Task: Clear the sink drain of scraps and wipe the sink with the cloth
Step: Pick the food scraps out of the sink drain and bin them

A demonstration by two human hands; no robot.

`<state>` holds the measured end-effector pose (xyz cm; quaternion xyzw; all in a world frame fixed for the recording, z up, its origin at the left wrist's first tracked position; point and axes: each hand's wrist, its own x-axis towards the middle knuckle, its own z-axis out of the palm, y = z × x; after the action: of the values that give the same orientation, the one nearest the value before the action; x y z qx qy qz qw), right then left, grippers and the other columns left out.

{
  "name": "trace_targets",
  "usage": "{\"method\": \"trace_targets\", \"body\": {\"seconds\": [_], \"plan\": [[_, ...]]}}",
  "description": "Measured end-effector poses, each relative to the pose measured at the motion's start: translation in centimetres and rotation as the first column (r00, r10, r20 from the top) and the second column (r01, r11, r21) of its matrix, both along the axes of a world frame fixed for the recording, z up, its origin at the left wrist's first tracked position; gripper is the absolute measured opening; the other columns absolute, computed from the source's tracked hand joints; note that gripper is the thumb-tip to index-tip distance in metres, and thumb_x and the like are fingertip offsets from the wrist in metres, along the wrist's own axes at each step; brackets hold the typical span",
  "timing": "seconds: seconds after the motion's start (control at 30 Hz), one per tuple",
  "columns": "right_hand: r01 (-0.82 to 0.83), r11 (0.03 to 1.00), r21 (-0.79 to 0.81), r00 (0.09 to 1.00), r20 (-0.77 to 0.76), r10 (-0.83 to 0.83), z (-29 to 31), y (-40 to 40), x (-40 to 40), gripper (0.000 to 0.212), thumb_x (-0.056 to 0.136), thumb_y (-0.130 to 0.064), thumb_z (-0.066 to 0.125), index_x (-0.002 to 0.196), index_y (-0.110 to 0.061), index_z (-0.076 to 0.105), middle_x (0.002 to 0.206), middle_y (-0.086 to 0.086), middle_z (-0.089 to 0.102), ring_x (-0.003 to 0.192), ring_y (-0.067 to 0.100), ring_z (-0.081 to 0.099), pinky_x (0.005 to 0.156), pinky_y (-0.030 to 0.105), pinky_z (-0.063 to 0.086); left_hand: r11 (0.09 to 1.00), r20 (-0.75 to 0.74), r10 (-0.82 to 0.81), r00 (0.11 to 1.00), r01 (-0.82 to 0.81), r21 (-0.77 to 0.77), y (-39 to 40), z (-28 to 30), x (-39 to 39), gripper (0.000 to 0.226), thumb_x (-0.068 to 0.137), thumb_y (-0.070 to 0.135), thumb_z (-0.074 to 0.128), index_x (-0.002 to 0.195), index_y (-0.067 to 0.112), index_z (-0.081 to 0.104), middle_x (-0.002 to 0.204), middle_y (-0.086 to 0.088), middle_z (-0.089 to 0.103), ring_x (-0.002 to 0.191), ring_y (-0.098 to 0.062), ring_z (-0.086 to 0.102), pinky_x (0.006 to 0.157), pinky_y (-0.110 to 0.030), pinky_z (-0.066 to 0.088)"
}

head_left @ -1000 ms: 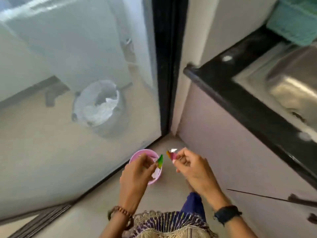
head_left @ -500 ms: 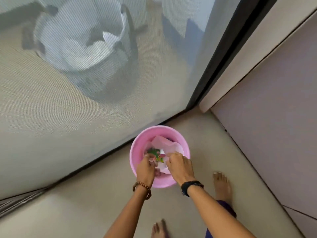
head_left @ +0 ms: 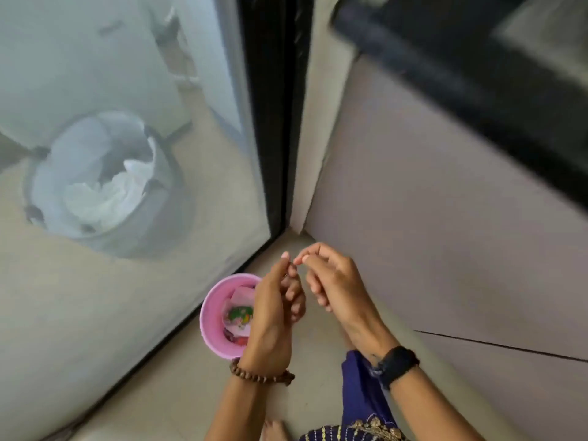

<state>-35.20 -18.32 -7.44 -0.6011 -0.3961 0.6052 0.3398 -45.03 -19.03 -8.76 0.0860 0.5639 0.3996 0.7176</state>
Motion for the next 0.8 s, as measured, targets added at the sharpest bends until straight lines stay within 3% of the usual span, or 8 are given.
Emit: {"method": "trace_targets", "body": {"seconds": [0.07, 0.13, 0.27, 0.33, 0.43, 0.53, 0.67, 0.8], "plan": [[0.054, 0.995, 0.083, 0.998, -0.026, -0.052, 8.0, 0.2, 3.8, 0.019, 0.093, -0.015, 0.046, 0.078, -0.016, 0.058, 0.041, -0.01, 0.045, 0.036, -0.001, 0.034, 0.035, 0.01, 0.026, 0.987, 0.055, -0.116, 0.992, 0.108, 0.123, 1.1, 7.3, 3.4, 0.039, 0.09, 0.034, 0.048, 0.054, 0.021, 0.043, 0.04, 0.007, 0.028, 0.033, -0.007, 0.024, 0.037, -0.019, 0.018], [0.117, 0.974, 0.194, 0.993, -0.028, -0.114, 14.6, 0.2, 7.5, 0.02, 0.093, -0.011, 0.046, 0.078, -0.012, 0.058, 0.043, -0.008, 0.042, 0.036, 0.0, 0.033, 0.035, 0.009, 0.026, 0.914, 0.006, -0.299, 0.954, 0.284, 0.29, 1.6, 13.3, 7.0, 0.04, 0.088, 0.04, 0.047, 0.052, 0.023, 0.043, 0.04, 0.007, 0.029, 0.034, -0.008, 0.026, 0.038, -0.02, 0.02], [0.264, 0.895, 0.361, 0.956, 0.029, -0.293, 23.9, 0.4, 17.6, 0.023, 0.093, -0.007, 0.044, 0.077, -0.011, 0.06, 0.042, -0.005, 0.043, 0.033, -0.001, 0.037, 0.034, 0.007, 0.026, 0.615, -0.14, -0.588, 0.797, 0.552, 0.563, 3.8, 22.1, 15.8, 0.032, 0.084, 0.039, 0.048, 0.06, 0.018, 0.053, 0.038, 0.007, 0.039, 0.032, -0.008, 0.035, 0.032, -0.017, 0.029], [0.28, 0.876, 0.393, 0.921, 0.147, -0.36, 25.5, 1.2, 23.0, 0.024, 0.093, -0.011, 0.046, 0.076, -0.017, 0.063, 0.041, -0.006, 0.047, 0.033, -0.001, 0.04, 0.034, 0.007, 0.026, 0.501, -0.251, -0.64, 0.726, 0.642, 0.58, 5.9, 24.0, 20.3, 0.029, 0.087, 0.033, 0.051, 0.062, 0.019, 0.056, 0.039, 0.005, 0.045, 0.033, -0.009, 0.04, 0.031, -0.017, 0.032], [0.262, 0.893, 0.365, 0.81, 0.421, -0.409, 24.6, 3.7, 32.1, 0.019, 0.091, -0.018, 0.05, 0.078, -0.022, 0.064, 0.048, -0.008, 0.056, 0.04, 0.0, 0.047, 0.042, 0.01, 0.033, 0.314, -0.604, -0.568, 0.559, 0.826, 0.468, 10.9, 24.2, 28.6, 0.025, 0.09, 0.024, 0.052, 0.067, 0.017, 0.059, 0.045, 0.005, 0.056, 0.039, -0.01, 0.051, 0.04, -0.02, 0.042], [0.225, 0.954, 0.198, 0.677, 0.672, -0.299, 20.4, 6.8, 39.8, 0.013, 0.089, -0.018, 0.053, 0.08, -0.022, 0.06, 0.064, -0.003, 0.063, 0.06, 0.01, 0.057, 0.059, 0.025, 0.044, 0.132, -0.928, -0.303, 0.216, 0.974, 0.183, 16.0, 21.6, 36.8, 0.019, 0.088, 0.029, 0.051, 0.083, 0.015, 0.064, 0.083, -0.004, 0.069, 0.077, -0.022, 0.065, 0.066, -0.03, 0.049], [0.233, 0.97, -0.076, 0.599, 0.796, -0.082, 13.3, 9.9, 45.7, 0.012, 0.089, -0.02, 0.052, 0.092, -0.018, 0.063, 0.079, 0.002, 0.067, 0.078, 0.02, 0.061, 0.059, 0.025, 0.039, 0.043, -0.977, -0.138, -0.163, 0.985, -0.17, 20.0, 15.1, 45.2, 0.024, 0.091, 0.018, 0.04, 0.1, 0.01, 0.062, 0.104, -0.013, 0.066, 0.094, -0.029, 0.063, 0.071, -0.034, 0.047], [0.15, 0.973, -0.175, 0.481, 0.873, 0.083, 6.8, 11.7, 47.6, 0.023, 0.094, -0.022, 0.042, 0.107, -0.014, 0.059, 0.101, 0.008, 0.067, 0.09, 0.026, 0.063, 0.068, 0.029, 0.045, -0.187, -0.899, -0.01, -0.437, 0.884, -0.428, 20.8, 8.8, 49.3, 0.022, 0.092, 0.011, 0.042, 0.105, 0.005, 0.059, 0.11, -0.015, 0.063, 0.099, -0.031, 0.062, 0.079, -0.036, 0.047]]}}
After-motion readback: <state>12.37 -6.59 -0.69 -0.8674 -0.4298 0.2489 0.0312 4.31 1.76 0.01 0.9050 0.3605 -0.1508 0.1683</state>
